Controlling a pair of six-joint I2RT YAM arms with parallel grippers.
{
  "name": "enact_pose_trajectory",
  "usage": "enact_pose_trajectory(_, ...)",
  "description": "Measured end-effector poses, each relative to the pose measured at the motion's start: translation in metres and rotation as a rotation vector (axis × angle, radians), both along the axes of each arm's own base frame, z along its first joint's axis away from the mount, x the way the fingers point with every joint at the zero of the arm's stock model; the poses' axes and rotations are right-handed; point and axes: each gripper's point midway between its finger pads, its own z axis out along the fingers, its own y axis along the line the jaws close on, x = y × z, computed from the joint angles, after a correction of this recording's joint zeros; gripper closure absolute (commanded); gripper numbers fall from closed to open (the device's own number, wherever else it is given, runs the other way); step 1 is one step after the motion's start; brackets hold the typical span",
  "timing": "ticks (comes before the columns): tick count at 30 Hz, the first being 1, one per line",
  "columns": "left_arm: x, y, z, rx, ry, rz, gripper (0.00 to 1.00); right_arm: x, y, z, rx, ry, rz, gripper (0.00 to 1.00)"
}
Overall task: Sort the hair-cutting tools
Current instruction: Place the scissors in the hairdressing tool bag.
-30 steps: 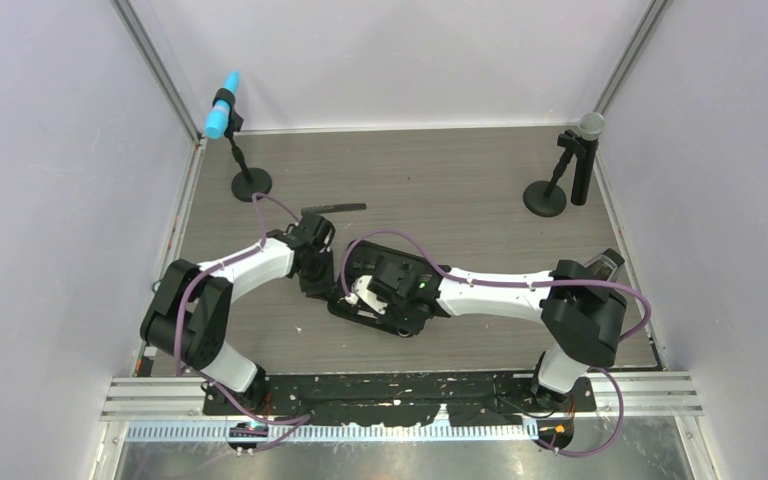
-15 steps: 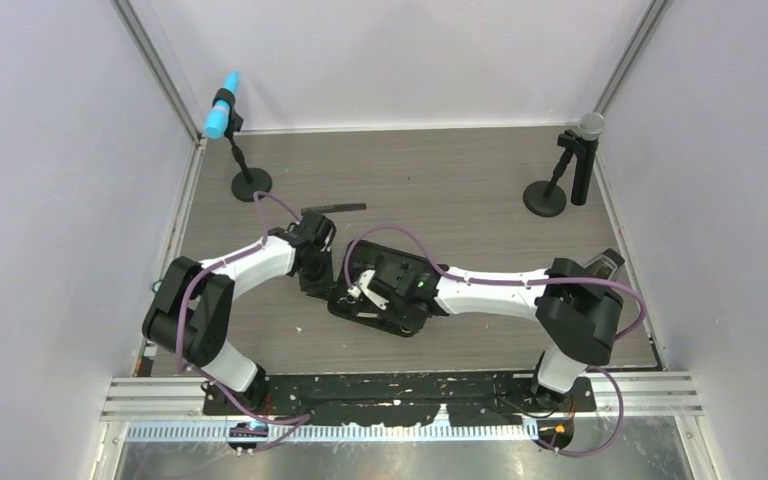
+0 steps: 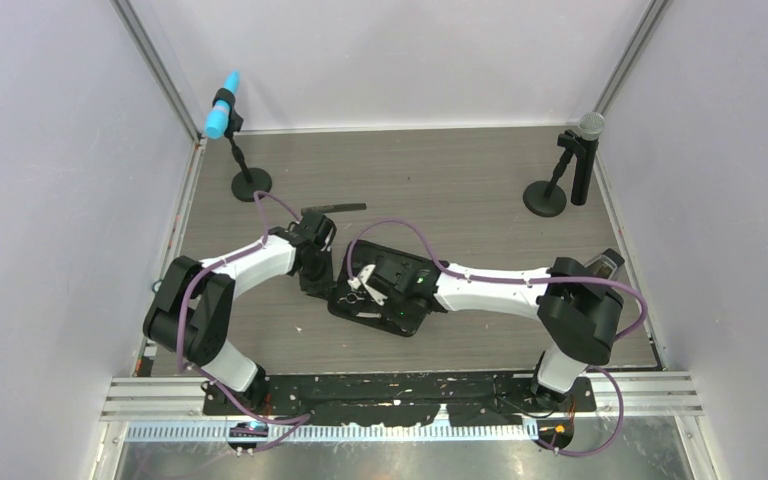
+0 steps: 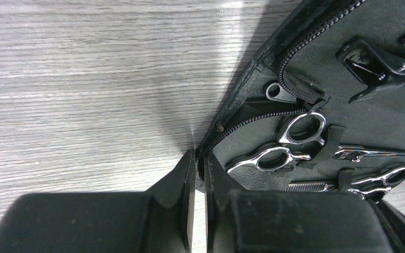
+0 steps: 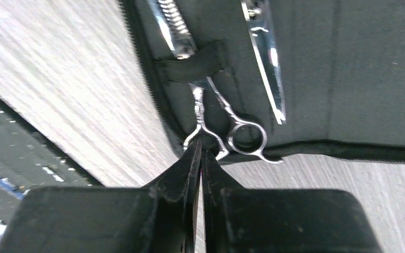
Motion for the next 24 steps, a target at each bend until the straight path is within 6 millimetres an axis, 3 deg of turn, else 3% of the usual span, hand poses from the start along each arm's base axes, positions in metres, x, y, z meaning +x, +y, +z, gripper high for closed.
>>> enact_pose_trajectory(8,0.000,-0.001,0.000,-0.004,0.004,0.016,0.93,-0.039,0.026,0.001,0.090,0.149,0.022,0.88)
enact_pose_trajectory(13,0.000,-0.001,0.000,-0.004,0.005,0.020,0.91,-0.052,0.029,0.000,0.107,0.175,0.039,0.71)
enact_pose_trajectory(18,0.000,0.000,0.000,-0.003,0.001,0.010,0.91,-0.039,0.040,0.028,0.187,0.080,0.080,0.52)
enact_pose_trajectory(21,0.000,0.000,0.000,-0.002,-0.001,0.003,0.91,-0.015,0.058,0.052,0.239,-0.026,0.118,0.50)
enact_pose_trajectory(24,0.000,0.000,0.000,-0.003,-0.004,0.001,0.90,0.009,0.072,0.063,0.255,-0.111,0.135,0.49)
